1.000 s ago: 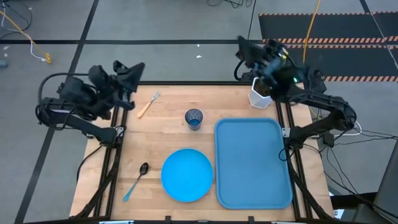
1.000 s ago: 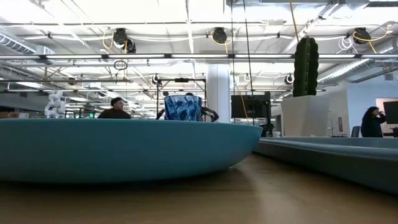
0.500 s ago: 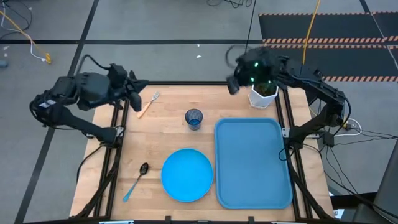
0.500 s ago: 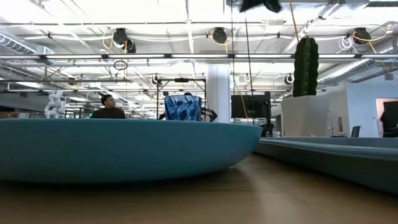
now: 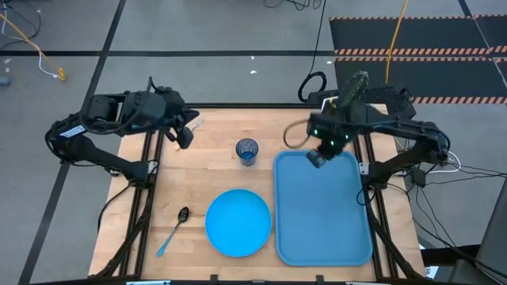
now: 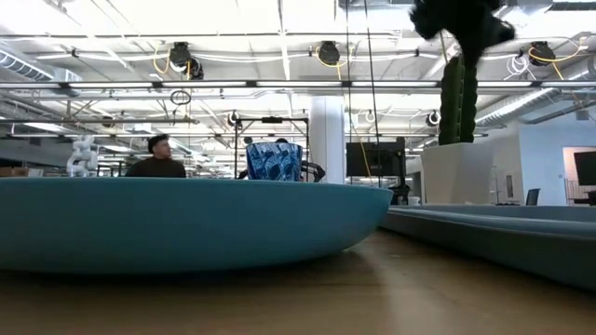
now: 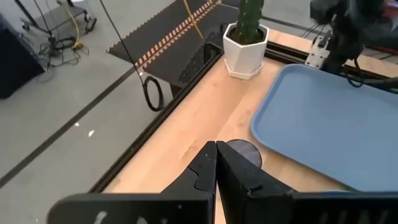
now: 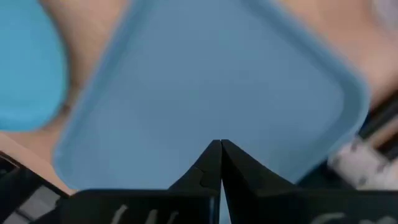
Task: Pick and place plate/cup/fork/spoon on tray
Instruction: Put the dark blue cup on the blue tray
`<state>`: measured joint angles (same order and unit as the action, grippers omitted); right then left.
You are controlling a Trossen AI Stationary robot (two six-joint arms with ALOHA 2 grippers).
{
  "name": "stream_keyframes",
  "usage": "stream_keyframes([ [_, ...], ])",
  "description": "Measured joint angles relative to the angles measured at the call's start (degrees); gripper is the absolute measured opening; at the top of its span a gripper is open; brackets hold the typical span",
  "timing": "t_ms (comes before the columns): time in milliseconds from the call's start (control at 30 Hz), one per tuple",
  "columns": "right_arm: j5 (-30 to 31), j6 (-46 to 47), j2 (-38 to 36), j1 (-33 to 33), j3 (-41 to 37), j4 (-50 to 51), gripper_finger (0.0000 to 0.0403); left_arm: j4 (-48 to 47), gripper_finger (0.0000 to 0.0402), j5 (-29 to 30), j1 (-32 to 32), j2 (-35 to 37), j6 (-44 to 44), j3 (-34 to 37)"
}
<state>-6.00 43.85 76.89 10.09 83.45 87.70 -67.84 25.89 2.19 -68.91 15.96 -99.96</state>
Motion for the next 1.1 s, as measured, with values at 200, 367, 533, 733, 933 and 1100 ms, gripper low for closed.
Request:
stream_keyframes([
  [200, -4.1, 10.9, -8.2, -6.7, -12.5, -0.8, 0.0031, 0.1, 0.0008, -0.4, -0.1, 0.4, -4.6, 0.0],
  [367, -9.4, 25.9, -14.4, -12.6, -18.8, -6.9, 0.0105, 0.1, 0.0008, -0.5, -0.1, 0.4, -4.0, 0.0],
  [533, -9.9, 41.7, -17.6, -18.7, -22.7, -13.8, 0.0183, -0.2, 0.0008, -0.5, -0.1, 0.4, -1.9, 0.0],
  [733, -10.2, 50.7, -18.1, -23.7, -28.5, -16.7, 0.022, -2.3, 0.0008, -0.4, -0.1, 0.4, -1.9, 0.0],
  [933, -7.7, 58.8, -18.0, -24.8, -36.6, -40.4, 0.0219, -7.3, 0.0008, -0.4, 0.0, 0.3, -1.8, 0.0],
  [1100, -1.2, 63.1, -17.2, -23.9, -42.6, -59.7, 0.0213, -10.2, 0.0008, -0.4, 1.0, 0.4, -1.5, 0.0],
])
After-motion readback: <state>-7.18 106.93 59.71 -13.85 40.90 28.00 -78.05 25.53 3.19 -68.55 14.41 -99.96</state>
